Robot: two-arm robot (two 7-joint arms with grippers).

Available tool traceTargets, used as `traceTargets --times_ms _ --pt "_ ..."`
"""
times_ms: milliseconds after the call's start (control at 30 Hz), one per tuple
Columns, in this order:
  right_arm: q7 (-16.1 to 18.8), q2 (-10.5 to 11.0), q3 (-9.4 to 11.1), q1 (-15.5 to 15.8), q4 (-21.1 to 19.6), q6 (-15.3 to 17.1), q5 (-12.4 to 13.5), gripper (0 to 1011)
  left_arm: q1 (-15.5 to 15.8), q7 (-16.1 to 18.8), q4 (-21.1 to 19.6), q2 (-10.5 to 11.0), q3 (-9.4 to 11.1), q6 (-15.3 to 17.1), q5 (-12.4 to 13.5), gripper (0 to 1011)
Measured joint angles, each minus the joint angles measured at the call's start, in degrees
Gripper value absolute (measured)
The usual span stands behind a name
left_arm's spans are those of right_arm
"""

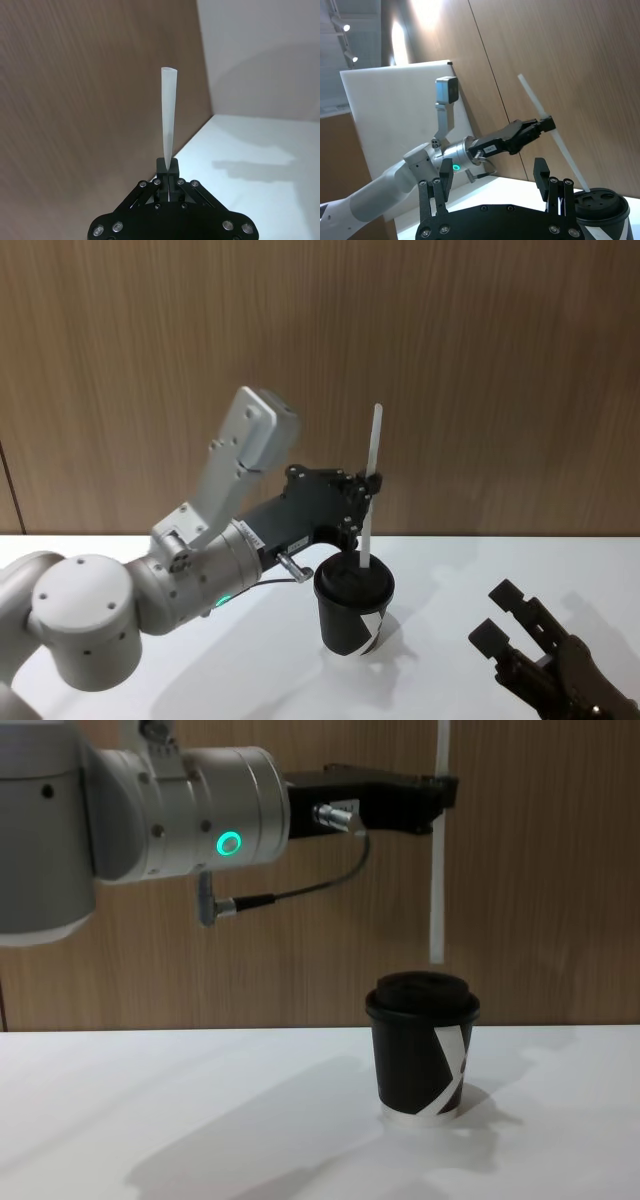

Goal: Pick up the straw with one hand, pass it to the other hand, and insert it into the cup.

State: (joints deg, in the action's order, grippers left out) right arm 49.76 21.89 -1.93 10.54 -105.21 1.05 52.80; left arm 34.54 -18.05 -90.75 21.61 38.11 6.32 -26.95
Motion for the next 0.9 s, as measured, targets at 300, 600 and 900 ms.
traceTargets --times_ms 300,600,900 --pt "0.00 0.00 0.00 0.00 0.00 0.00 0.00 1001 2.57 4.98 3.61 -1.79 2.66 0.49 8.25 13" --pt "0.00 0.00 0.00 0.00 0.00 0.00 0.00 1001 4.07 6.89 6.46 -3.40 3.77 0.52 11.89 13" --pt "0.00 0.00 0.00 0.00 0.00 0.00 0.00 1001 4.57 7.26 7.09 -4.19 3.77 0.21 13.23 12"
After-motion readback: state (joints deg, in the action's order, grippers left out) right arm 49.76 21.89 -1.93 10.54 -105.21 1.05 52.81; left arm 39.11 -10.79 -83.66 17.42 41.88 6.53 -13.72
